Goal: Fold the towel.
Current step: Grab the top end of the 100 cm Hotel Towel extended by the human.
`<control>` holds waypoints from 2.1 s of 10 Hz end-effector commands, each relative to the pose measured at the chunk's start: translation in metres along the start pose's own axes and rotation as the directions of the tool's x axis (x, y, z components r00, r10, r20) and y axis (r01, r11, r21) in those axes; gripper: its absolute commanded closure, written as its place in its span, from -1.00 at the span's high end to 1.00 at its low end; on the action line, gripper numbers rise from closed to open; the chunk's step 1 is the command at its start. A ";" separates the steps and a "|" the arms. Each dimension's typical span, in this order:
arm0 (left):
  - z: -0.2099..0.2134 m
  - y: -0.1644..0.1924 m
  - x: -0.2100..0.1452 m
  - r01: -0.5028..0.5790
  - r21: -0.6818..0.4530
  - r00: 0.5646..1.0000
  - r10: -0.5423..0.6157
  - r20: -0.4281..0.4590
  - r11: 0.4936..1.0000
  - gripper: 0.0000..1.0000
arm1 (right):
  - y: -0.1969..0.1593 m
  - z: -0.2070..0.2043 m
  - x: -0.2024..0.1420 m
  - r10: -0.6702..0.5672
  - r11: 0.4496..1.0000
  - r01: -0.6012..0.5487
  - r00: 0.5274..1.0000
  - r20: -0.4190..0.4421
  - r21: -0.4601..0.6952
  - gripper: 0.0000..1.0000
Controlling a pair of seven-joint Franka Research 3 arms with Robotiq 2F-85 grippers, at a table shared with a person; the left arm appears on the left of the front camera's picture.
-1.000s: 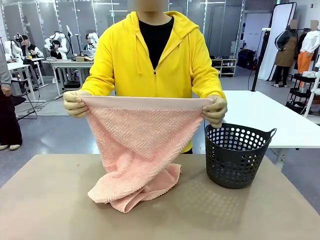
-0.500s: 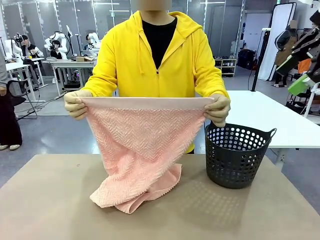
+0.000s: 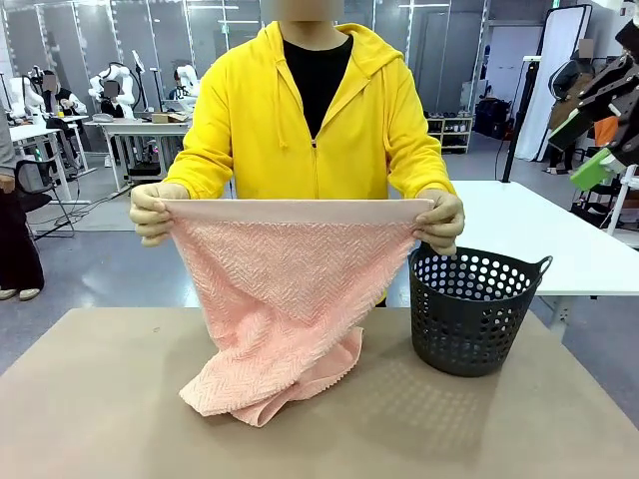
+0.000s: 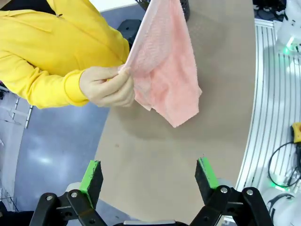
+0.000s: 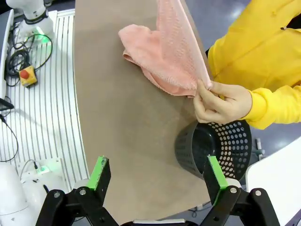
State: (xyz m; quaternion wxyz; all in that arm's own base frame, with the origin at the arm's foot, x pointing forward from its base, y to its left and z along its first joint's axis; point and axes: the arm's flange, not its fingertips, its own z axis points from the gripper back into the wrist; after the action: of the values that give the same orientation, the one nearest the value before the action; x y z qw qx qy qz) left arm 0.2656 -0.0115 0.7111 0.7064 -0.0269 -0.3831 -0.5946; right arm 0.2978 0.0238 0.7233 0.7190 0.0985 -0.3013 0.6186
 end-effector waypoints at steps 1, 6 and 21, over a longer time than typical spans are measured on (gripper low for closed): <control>0.002 0.003 0.005 -0.012 0.014 1.000 0.013 -0.016 1.000 1.00 | 0.000 0.000 0.000 -0.011 1.000 0.011 1.000 -0.014 0.006 1.00; -0.059 0.009 0.093 0.177 -0.033 0.982 -0.179 -0.065 0.984 1.00 | -0.015 -0.042 0.059 0.070 0.993 -0.066 0.997 -0.038 0.095 1.00; -0.234 0.042 0.173 0.182 -0.220 0.921 -0.245 -0.304 0.958 1.00 | -0.063 -0.197 0.143 0.164 0.986 -0.146 0.938 -0.307 0.080 1.00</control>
State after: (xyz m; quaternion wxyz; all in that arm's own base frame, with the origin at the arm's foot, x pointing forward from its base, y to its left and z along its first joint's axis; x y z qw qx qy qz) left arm 0.4195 -0.2588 0.6660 0.6850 0.0611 -0.1958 -0.6991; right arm 0.4245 0.2259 0.6688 0.6943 0.0006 -0.1741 0.6983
